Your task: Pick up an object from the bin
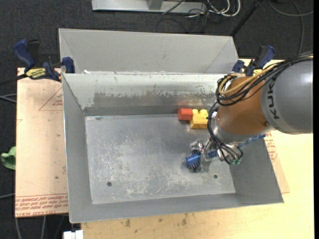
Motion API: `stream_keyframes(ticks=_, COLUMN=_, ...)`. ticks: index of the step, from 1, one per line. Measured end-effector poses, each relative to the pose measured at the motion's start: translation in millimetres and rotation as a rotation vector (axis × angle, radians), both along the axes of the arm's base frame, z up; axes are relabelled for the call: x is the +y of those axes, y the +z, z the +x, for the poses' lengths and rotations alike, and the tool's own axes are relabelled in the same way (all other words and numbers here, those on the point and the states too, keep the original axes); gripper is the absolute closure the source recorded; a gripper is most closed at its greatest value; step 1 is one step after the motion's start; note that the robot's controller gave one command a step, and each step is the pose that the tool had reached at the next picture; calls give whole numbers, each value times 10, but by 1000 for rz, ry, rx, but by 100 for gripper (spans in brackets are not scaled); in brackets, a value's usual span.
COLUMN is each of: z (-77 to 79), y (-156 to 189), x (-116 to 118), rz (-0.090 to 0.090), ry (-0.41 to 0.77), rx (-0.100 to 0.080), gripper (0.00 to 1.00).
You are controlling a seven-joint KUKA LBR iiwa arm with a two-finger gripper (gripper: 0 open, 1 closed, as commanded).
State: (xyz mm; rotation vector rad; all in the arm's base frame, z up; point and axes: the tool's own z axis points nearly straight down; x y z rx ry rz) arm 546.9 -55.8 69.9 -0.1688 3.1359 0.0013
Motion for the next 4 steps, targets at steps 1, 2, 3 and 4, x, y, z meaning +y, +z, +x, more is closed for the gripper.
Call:
stream_keyframes(ticks=1, z=-425, y=1376, x=271, rz=0, ry=8, rx=-5, gripper=100)
stream_keyframes(ticks=2, z=-430, y=1337, x=267, rz=0, ry=7, rx=1, gripper=0)
stream_keyframes(ticks=3, z=-581, y=-9, x=211, rz=0, ry=82, rx=-14, gripper=0)
stream_keyframes(ticks=4, z=-611, y=3, x=212, rz=0, ry=84, rx=-1, gripper=100)
